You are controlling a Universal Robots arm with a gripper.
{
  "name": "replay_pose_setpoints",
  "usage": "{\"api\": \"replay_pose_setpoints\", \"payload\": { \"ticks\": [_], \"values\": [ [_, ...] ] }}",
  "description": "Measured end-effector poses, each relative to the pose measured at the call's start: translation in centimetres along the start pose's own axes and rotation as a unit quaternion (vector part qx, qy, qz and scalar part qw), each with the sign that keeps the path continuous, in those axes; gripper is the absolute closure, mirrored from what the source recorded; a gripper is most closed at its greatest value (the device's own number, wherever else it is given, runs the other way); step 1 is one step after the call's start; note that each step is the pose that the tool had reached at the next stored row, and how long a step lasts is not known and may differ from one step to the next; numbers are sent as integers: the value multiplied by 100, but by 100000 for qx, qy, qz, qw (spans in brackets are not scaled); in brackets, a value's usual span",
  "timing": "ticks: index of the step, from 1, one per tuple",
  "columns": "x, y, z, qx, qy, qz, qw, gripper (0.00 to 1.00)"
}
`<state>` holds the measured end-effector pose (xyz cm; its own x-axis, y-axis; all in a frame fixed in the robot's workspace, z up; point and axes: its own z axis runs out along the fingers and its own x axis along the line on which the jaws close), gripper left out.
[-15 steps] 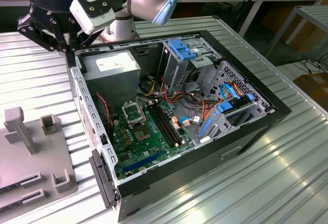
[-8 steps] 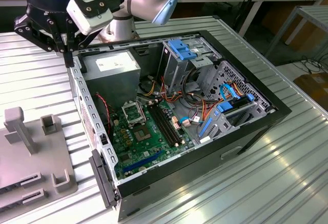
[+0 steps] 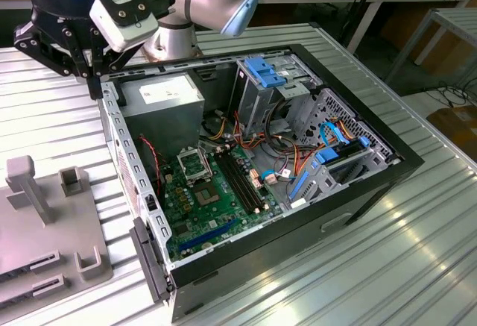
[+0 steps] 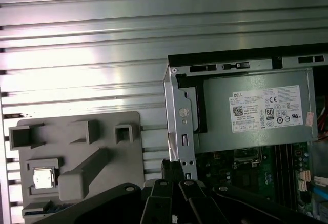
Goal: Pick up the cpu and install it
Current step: 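Reach for the cpu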
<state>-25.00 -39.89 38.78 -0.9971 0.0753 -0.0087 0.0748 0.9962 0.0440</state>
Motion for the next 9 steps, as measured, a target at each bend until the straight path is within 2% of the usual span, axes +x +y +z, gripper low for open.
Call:
{"api": "replay_pose_setpoints", "payload": {
  "ticks": [9],
  "values": [
    [50, -4, 2, 8, 62, 6, 100000, 89]
  ]
}}
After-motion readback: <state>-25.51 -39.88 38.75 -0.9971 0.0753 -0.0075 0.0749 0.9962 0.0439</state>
